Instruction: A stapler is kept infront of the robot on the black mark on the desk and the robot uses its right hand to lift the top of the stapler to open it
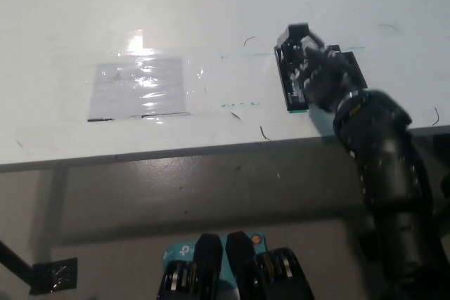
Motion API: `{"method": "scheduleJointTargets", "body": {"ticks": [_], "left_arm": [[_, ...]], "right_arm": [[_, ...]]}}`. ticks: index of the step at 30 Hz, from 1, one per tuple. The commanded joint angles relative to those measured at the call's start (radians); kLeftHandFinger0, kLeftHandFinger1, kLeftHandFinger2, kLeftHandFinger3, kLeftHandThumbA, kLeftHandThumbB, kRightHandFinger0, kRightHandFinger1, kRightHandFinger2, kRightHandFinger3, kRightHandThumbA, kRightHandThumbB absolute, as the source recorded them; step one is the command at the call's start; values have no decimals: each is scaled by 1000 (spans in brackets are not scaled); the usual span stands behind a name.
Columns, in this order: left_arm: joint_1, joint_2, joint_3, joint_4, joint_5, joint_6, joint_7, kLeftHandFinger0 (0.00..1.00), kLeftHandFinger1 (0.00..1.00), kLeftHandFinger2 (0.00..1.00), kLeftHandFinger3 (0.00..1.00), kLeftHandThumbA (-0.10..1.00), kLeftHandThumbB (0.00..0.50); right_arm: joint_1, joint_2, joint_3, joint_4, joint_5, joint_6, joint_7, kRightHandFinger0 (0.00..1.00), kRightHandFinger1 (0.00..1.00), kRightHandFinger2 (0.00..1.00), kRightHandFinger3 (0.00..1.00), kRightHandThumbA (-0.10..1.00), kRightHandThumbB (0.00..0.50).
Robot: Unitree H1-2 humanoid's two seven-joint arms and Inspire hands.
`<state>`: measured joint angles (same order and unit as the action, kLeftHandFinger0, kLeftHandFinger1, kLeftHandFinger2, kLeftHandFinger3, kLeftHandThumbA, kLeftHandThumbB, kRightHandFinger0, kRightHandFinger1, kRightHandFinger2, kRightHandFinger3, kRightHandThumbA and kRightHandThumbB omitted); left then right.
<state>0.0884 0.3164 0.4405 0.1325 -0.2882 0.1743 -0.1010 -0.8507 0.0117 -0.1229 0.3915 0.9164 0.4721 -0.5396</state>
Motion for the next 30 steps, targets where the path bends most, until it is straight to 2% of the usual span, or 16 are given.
{"method": "scheduleJointTargets", "body": {"ticks": [1, 2, 5, 6, 10, 13, 14, 16, 18, 19, 21, 22, 24, 30], "left_arm": [[16, 8, 5, -40, -10, 5, 9, 553, 587, 695, 867, 360, 156], [16, 8, 5, -40, -16, 6, 4, 554, 592, 708, 883, 359, 137], [23, 6, 7, -43, -15, 8, 6, 543, 594, 716, 892, 352, 143], [22, 6, 7, -37, -10, -2, 6, 530, 589, 714, 890, 353, 157], [27, 5, 10, -52, -11, 13, 13, 550, 606, 718, 872, 354, 165], [28, 8, 7, -58, -17, 29, 7, 549, 613, 731, 897, 371, 150], [28, 8, 4, -51, -5, 5, 8, 534, 605, 724, 892, 344, 133], [25, 5, 12, -53, -18, 22, 13, 525, 598, 712, 878, 334, 157], [27, 4, 12, -49, -15, 17, 12, 538, 612, 728, 892, 336, 145], [30, 7, 11, -43, -23, -1, -4, 552, 620, 741, 917, 338, 127], [33, 8, 9, -40, -19, -5, -4, 556, 618, 743, 924, 344, 119], [33, 5, 11, -46, -19, 7, 4, 513, 601, 730, 916, 348, 133], [32, 3, 11, -49, -18, 16, 11, 489, 590, 720, 909, 348, 138], [30, 6, 11, -54, -22, 16, 9, 511, 597, 741, 916, 330, 143]], "right_arm": [[-196, 14, -33, 1, -2, -2, 46, 464, 597, 732, 866, 216, 0], [-227, 10, -39, 23, -11, -2, 60, 467, 595, 728, 902, 219, 0], [-243, 13, -51, 43, -23, -2, 65, 461, 583, 710, 900, 223, 0], [-272, 17, -72, 72, -31, -8, 65, 471, 579, 699, 853, 208, 0], [-281, 19, -83, 112, -53, -19, 88, 461, 580, 685, 838, 204, 0], [-297, 18, -83, 160, -89, -35, 103, 469, 592, 726, 896, 194, 0], [-305, 15, -82, 199, -101, -53, 124, 477, 595, 741, 915, 193, 0], [-318, 15, -85, 239, -114, -70, 145, 479, 595, 750, 934, 192, 0], [-333, 14, -89, 297, -136, -96, 169, 476, 595, 755, 933, 182, 0], [-354, 12, -81, 366, -166, -131, 177, 439, 549, 708, 900, 165, 0], [-367, 12, -84, 417, -187, -163, 197, 430, 541, 701, 883, 143, 0], [-389, 11, -92, 480, -194, -194, 211, 432, 540, 706, 876, 132, 0], [-423, 8, -101, 571, -208, -238, 239, 429, 541, 707, 875, 116, 0], [-493, 10, -132, 728, -243, -318, 265, 419, 546, 696, 832, 88, 0]]}}
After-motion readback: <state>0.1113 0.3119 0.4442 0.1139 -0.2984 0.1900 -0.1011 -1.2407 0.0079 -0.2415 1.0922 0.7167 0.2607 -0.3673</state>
